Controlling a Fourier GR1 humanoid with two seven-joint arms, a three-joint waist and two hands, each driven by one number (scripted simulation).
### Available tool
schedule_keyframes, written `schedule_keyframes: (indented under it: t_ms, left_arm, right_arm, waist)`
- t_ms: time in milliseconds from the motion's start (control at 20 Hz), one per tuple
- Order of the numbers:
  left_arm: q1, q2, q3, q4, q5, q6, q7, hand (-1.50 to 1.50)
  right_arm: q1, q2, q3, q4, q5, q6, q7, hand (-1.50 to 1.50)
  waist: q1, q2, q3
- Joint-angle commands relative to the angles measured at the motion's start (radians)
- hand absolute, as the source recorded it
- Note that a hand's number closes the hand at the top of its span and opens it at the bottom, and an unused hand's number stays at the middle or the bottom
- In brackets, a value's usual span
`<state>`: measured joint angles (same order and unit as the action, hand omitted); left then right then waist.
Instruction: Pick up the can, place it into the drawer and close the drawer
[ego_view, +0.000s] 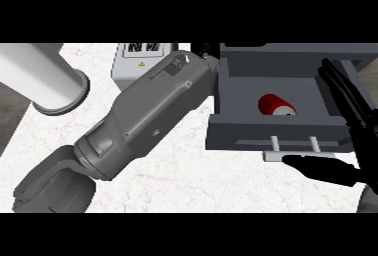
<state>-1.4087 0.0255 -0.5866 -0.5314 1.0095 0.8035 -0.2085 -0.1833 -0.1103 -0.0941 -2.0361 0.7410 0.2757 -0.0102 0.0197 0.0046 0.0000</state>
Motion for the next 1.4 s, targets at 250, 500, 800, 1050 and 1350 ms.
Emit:
schedule_keyframes:
  t_ms: [250, 500, 800, 1050, 1350]
  left_arm:
    - [0.065, 0.031, 0.002, -0.081, -0.048, 0.03, 0.025, -1.5]
    - [0.049, 0.136, -0.013, -0.161, -0.073, 0.03, 0.127, -1.5]
    - [0.111, 0.244, -0.008, -0.289, -0.1, 0.043, 0.216, -1.5]
    - [0.206, 0.26, -0.009, -0.323, -0.136, 0.03, 0.184, -1.5]
    - [0.226, 0.341, 0.004, -0.423, -0.15, 0.011, 0.243, -1.5]
  right_arm:
    - [-0.212, -0.02, 0.128, 0.44, 0.267, -0.19, -0.105, -1.5]
    - [-0.313, -0.038, 0.164, 0.634, 0.398, -0.25, -0.082, -1.5]
    - [-0.405, -0.054, 0.077, 0.881, 0.398, -0.352, -0.114, -1.5]
    - [-0.492, -0.024, 0.081, 1.147, 0.495, -0.552, -0.13, -1.5]
    - [-0.577, -0.021, 0.024, 1.346, 0.525, -0.715, -0.116, -1.5]
  waist:
    - [0.015, 0.001, 0.0]
    - [0.026, -0.004, 0.0]
    - [0.016, -0.007, 0.0]
    - [0.019, 0.002, 0.001]
    - [0.042, 0.001, 0.001]
